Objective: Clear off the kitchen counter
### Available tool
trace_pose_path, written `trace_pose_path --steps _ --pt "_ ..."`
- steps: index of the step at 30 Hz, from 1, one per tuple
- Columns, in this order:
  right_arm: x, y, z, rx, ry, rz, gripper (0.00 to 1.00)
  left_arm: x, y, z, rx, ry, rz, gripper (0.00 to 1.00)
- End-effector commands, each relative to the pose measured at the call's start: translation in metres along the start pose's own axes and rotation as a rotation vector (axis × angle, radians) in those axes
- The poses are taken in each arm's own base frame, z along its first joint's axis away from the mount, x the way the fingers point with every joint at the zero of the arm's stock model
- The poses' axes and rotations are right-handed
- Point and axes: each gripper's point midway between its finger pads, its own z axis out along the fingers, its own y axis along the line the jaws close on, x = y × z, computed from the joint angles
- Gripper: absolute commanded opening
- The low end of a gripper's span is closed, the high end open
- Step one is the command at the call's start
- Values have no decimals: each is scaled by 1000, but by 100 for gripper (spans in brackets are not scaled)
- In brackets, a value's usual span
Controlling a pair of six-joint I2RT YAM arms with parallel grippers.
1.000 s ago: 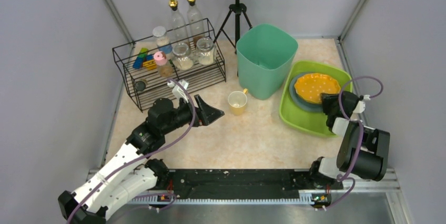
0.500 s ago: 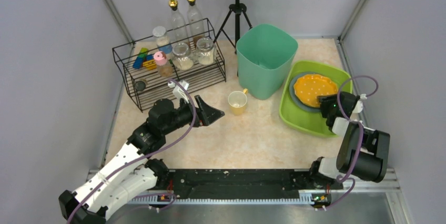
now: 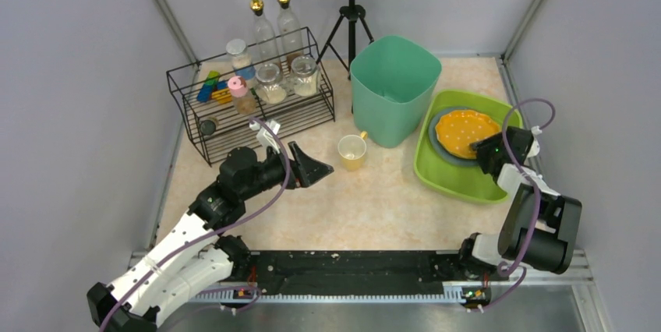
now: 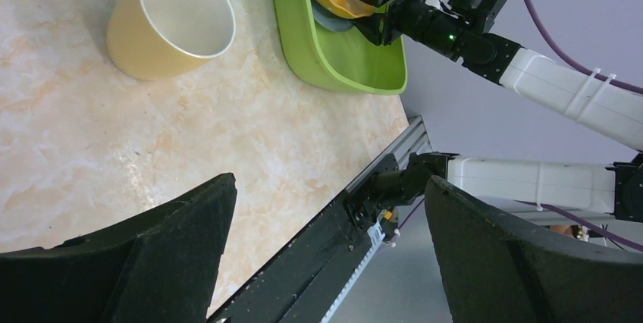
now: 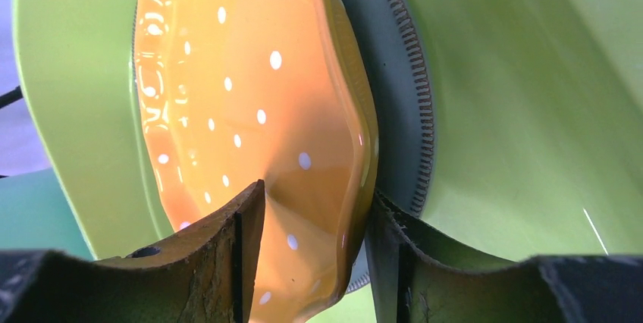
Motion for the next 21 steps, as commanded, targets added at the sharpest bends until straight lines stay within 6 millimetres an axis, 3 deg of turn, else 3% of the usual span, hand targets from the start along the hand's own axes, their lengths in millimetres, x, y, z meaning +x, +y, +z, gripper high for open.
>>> trace_pose_path --steps 1,21 --pt "4 -11 -9 64 41 -66 50 -6 -12 -5 56 -36 16 98" --pt "6 -8 -35 60 67 -127 50 -8 -21 -26 84 -76 30 99"
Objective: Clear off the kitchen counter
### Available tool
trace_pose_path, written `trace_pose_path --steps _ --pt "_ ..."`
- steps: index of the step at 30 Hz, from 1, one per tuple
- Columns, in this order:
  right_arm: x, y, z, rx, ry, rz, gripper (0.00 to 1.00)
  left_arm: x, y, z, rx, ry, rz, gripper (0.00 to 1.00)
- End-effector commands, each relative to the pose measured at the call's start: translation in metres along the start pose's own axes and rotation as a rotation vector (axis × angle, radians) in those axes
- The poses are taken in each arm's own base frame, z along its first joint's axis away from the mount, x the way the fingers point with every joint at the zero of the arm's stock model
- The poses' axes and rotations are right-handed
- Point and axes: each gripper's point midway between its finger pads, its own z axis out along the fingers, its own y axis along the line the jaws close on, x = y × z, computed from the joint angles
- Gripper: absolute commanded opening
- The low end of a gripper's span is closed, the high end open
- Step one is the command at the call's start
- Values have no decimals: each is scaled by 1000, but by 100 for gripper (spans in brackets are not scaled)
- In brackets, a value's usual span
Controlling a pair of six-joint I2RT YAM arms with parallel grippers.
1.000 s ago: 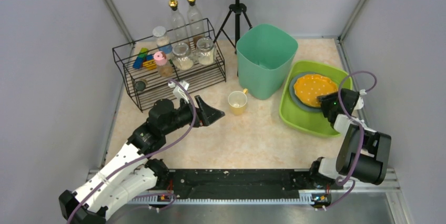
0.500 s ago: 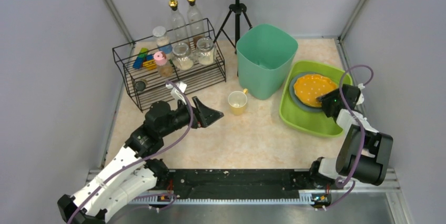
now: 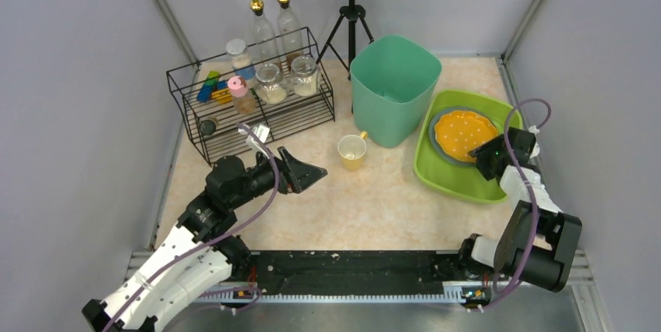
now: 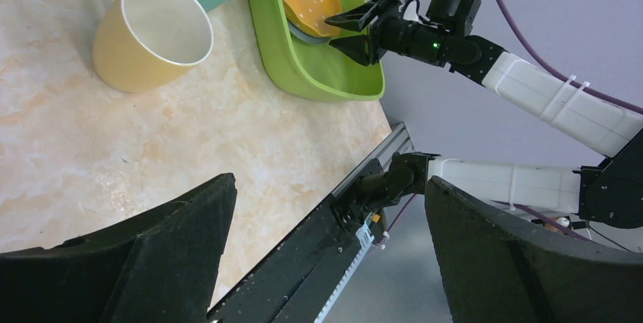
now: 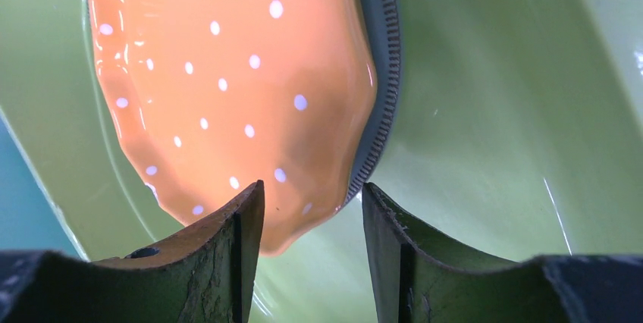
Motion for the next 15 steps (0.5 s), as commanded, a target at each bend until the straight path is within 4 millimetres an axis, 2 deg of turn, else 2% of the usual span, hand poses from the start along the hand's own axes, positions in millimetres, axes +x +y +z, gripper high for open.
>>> trace_pose_path --steps 1,8,15 --pt "-5 3 -10 -1 -10 -27 50 -5 -6 -5 21 -29 14 99" --pt "-8 28 -37 -106 4 -86 50 -5 -4 -6 9 -28 19 99" --pt "-12 62 -83 -236 -7 -160 52 -8 2 -5 -21 -43 30 99"
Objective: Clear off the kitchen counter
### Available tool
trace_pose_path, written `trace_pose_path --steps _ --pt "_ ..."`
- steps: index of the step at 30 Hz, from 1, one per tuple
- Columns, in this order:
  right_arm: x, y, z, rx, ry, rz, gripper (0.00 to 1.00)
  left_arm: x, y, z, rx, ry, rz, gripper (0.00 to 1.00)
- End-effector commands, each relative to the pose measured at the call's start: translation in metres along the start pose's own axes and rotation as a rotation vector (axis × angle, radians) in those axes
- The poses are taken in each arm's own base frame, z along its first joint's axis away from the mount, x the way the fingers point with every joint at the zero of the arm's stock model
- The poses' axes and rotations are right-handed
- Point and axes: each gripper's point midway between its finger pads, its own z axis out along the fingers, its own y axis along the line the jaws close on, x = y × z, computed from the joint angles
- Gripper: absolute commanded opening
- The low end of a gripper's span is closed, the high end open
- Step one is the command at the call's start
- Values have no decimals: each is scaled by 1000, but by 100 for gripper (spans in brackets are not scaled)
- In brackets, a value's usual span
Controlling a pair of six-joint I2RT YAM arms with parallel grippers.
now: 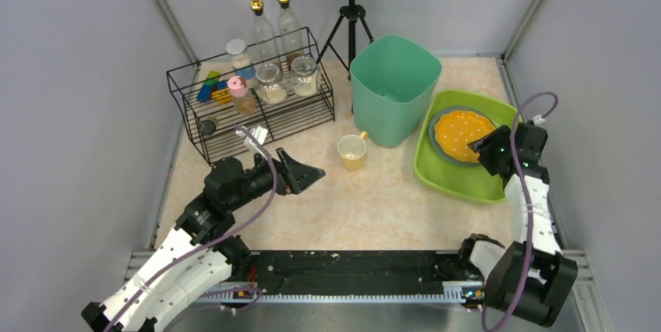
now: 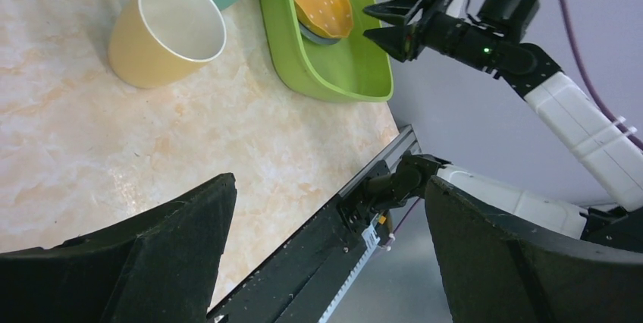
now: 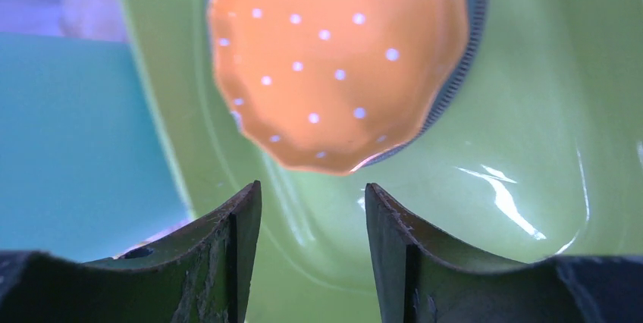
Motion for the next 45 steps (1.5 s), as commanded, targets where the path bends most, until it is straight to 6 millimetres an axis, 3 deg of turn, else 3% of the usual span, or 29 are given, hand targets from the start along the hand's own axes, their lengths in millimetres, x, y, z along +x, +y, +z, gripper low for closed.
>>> trace_pose_path --steps 1,9,12,15,23,32,36,41,45 --pt "-11 47 -35 -145 -22 -97 52 -8 -1 0 -2 -36 29 99" --pt "43 130 -77 -381 64 -300 52 -3 7 5 -48 14 45 99" --pt "63 150 -95 -447 68 -346 52 -2 13 5 -74 15 43 99" --pt "92 164 -100 -484 121 -400 52 -3 18 6 -93 4 40 99" --pt "155 202 -81 -530 207 -506 52 -12 33 0 -217 -20 46 99" --pt "181 230 -47 -513 214 -558 53 -12 43 -6 -273 -25 67 99" --pt "203 242 -36 -514 253 -598 53 -11 47 -6 -287 -24 72 99" --pt "222 245 -25 -502 291 -624 53 -10 50 -6 -301 -17 76 99" --pt "224 239 -21 -486 288 -624 53 -10 52 -6 -308 -16 83 99"
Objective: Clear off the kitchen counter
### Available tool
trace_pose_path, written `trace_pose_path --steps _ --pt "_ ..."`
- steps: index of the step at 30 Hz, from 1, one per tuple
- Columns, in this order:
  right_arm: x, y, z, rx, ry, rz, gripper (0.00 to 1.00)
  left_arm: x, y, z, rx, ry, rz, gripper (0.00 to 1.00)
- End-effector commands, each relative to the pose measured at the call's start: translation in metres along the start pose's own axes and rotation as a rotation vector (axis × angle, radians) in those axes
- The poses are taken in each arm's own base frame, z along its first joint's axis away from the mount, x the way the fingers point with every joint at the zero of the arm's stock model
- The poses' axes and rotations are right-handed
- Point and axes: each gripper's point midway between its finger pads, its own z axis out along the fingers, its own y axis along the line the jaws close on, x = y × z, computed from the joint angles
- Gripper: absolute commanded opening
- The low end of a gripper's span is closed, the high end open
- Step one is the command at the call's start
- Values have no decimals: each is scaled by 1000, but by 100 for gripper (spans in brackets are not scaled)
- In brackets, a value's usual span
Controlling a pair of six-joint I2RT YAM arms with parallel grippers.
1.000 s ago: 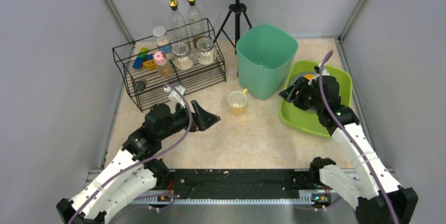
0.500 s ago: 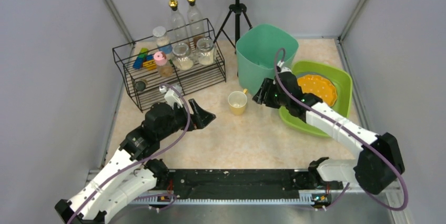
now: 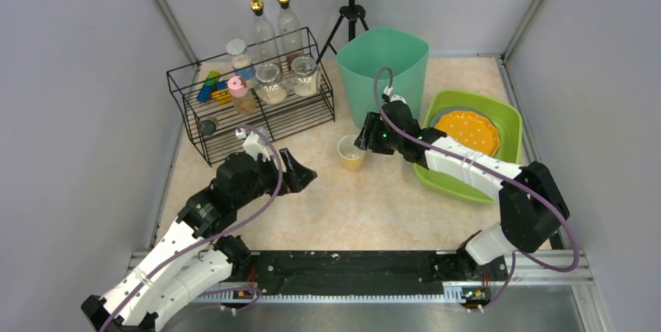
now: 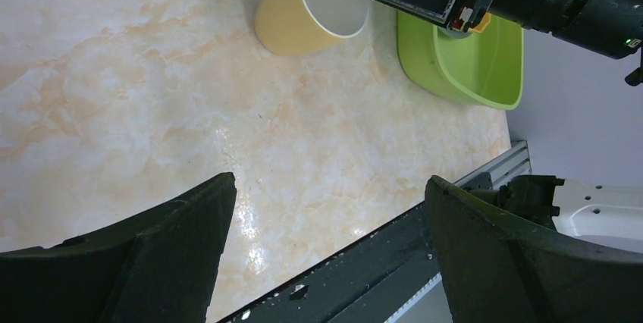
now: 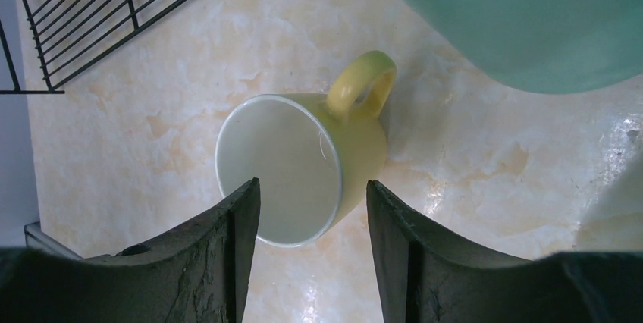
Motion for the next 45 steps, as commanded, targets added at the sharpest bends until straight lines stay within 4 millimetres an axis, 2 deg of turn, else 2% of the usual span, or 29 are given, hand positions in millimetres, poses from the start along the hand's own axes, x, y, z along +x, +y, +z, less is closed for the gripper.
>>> trace_pose_path --steps 1,7,15,25,27,30,33,35,41,45 --pt "-15 16 -1 -48 -56 -5 53 -16 -11 -4 22 -49 26 99" --pt "0 7 6 -15 -29 -12 53 -13 -14 3 36 -23 22 99" --pt "15 7 16 -3 -12 -12 49 -7 -13 8 41 6 7 98" --pt "33 -2 22 35 0 -15 35 -5 -13 8 46 6 2 98" --pt "35 -3 24 38 1 -14 30 -5 -12 8 46 5 0 98" --pt "39 -3 26 39 16 -23 18 -4 -12 7 48 8 -3 99" --pt "38 -1 23 32 10 -25 5 -3 -12 7 48 7 -5 98" --pt "37 1 21 27 10 -28 0 -4 -12 6 48 4 -4 99" --pt "36 5 10 15 4 -40 0 -3 -12 8 53 7 -9 98" --pt "29 10 -4 -1 -26 -42 0 -1 -12 10 53 13 -10 98"
